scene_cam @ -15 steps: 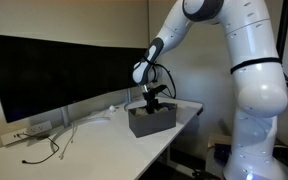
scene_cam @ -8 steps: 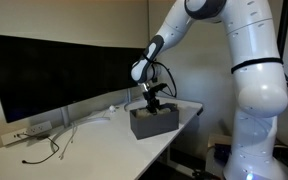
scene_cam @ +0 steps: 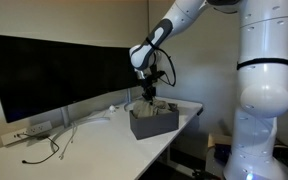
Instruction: Remove the cloth from the box
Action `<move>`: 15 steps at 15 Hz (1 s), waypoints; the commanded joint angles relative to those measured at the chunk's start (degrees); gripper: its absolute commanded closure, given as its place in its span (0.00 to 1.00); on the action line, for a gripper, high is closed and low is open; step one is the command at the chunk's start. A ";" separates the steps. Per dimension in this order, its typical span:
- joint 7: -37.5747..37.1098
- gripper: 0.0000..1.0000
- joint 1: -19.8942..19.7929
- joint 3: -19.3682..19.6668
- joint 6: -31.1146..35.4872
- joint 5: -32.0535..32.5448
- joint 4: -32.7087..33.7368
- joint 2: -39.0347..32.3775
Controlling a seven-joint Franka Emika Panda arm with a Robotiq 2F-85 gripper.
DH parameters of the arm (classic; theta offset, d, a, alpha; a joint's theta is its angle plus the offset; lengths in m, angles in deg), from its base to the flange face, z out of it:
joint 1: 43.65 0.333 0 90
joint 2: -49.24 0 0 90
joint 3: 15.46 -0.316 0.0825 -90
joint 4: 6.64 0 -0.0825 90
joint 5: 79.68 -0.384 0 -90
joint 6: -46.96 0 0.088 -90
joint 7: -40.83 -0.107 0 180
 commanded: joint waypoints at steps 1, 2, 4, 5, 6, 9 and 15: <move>-2.54 0.92 0.70 -1.22 -1.16 4.43 -3.35 9.01; -2.65 0.92 0.96 -1.85 -1.16 5.42 -3.91 11.14; -2.94 0.92 1.47 -3.40 -1.48 6.60 -4.66 15.15; -3.09 0.92 1.76 -4.15 -1.35 6.90 -5.08 16.88; -3.78 0.92 2.43 -5.35 -1.35 7.22 -5.40 19.02; -6.04 0.92 4.39 -9.16 -1.27 6.99 -5.13 22.95; -15.05 0.92 9.36 -18.86 -1.15 6.76 -3.66 25.97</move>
